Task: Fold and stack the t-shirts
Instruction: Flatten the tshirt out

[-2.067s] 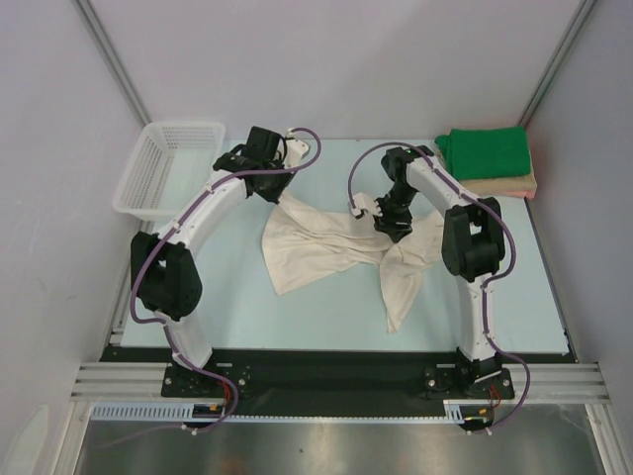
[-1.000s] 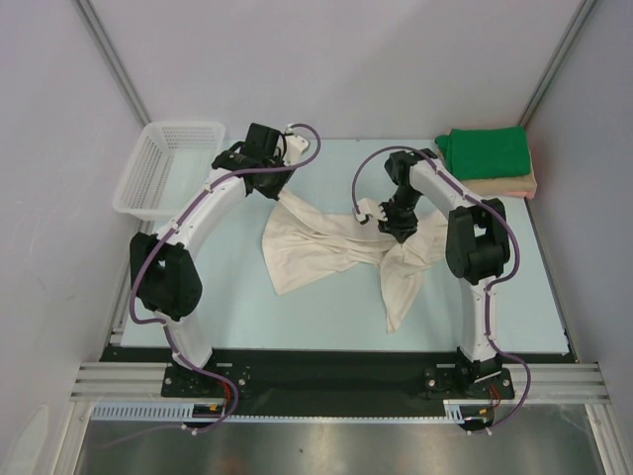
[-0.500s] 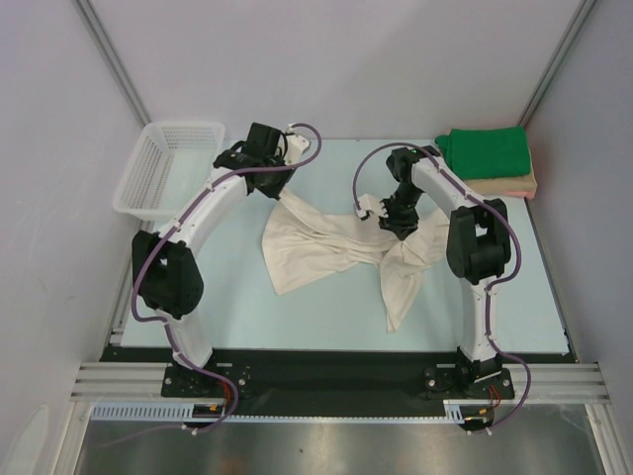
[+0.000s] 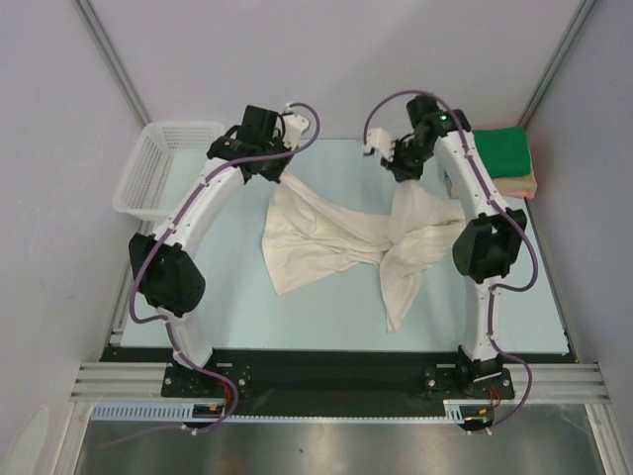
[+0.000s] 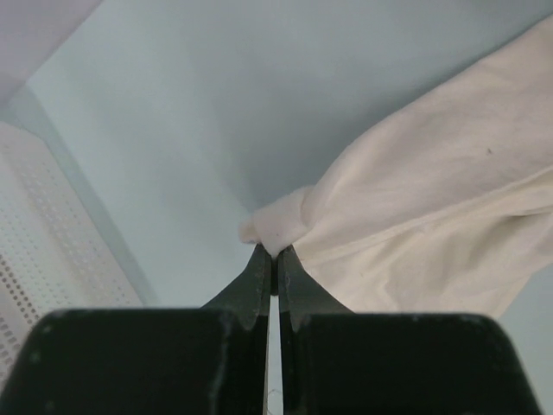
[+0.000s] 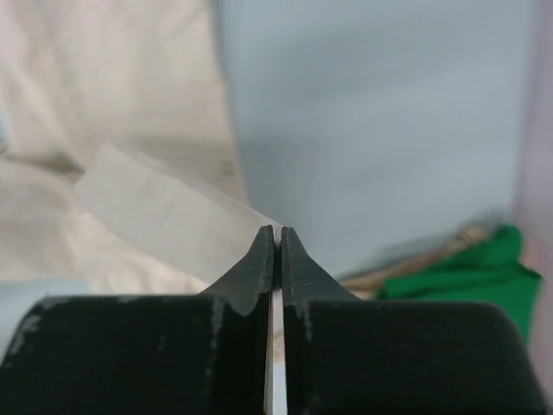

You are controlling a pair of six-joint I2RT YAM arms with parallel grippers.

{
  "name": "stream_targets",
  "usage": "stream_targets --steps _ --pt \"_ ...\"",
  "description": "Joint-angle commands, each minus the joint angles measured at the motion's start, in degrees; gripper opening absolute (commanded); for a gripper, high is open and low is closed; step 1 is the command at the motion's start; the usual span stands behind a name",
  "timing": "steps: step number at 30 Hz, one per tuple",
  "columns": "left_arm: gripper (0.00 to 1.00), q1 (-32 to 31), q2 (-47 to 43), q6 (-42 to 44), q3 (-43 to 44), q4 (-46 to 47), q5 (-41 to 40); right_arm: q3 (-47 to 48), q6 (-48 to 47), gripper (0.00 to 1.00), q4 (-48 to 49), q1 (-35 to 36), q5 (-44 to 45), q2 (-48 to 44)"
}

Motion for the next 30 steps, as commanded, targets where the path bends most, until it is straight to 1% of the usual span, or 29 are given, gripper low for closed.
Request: stream_targets --steps 1,2,4,5,6,8,9,10,11,12,13,15,16,18,19,23,25,30 --pt "0.00 -0.33 -4.90 -0.03 9.61 -0.59 0.54 7.08 15.93 0.00 11.82 -3.77 -0.10 -6.74" --pt "0.00 -0.33 -6.56 0.15 10.77 -1.03 0.72 7.00 21.09 0.00 17.77 -4.39 1.21 -8.85" --pt "0.00 -0.33 -8.41 0.41 13.40 -1.13 0.19 4.20 25.78 0.00 24.21 -5.88 3.15 -12.81" --pt "0.00 -0.33 -10.51 0.68 14.20 -1.13 -0.42 2.97 29.46 0.00 30.16 -6.23 5.59 -17.53" --pt "0.01 -0.33 -11.23 1.46 15.08 -1.13 -0.43 1.56 31.32 0.00 33.01 -6.85 6.92 -19.75" --pt "0.01 -0.33 -11.50 1.91 21.38 -3.75 -0.43 -2.66 33.79 0.00 39.32 -7.12 10.34 -26.23" --pt "0.00 -0.33 -10.45 2.00 24.63 -5.50 -2.25 -3.80 35.46 0.00 40.93 -7.03 11.32 -28.62" --pt "0.00 -0.33 -10.01 2.26 31.10 -8.04 -2.53 -5.12 36.26 0.00 42.08 -7.03 12.20 -30.39" --pt "0.00 -0.33 -9.83 2.52 33.69 -8.85 -2.88 -5.57 37.05 0.00 43.83 -6.94 13.86 -31.97" --pt "0.00 -0.33 -10.44 2.78 35.63 -8.86 -3.67 -5.66 37.75 0.00 44.11 -6.85 14.49 -35.29" --pt "0.00 -0.33 -11.23 2.96 37.39 -8.60 -3.94 -5.75 37.93 0.00 44.37 -6.68 15.28 -36.63" --pt "0.00 -0.33 -14.21 3.84 36.36 -5.62 -3.33 -5.40 38.28 0.00 44.55 -6.42 17.04 -41.19" --pt "0.00 -0.33 -17.88 4.10 33.92 -4.22 -3.06 -5.48 38.81 0.00 44.72 -6.41 17.39 -42.96" --pt "0.00 -0.42 -20.97 5.41 31.44 -1.48 -2.63 -5.05 38.99 0.00 44.64 -6.06 18.62 -46.03" --pt "0.00 -0.42 -22.73 6.03 29.26 -1.04 -1.06 -4.70 39.34 0.00 44.46 -6.06 18.71 -49.09" --pt "0.00 -0.50 -33.08 8.67 21.78 2.91 2.03 -3.73 40.39 0.00 43.67 -9.66 14.68 -56.41" --pt "0.00 -0.50 -35.39 9.46 20.89 4.23 2.39 -2.68 39.70 0.00 43.23 -10.89 14.32 -59.30" --pt "0.01 -0.50 -39.88 9.38 24.57 4.76 2.74 3.64 39.86 0.00 43.23 -12.92 14.06 -61.43"
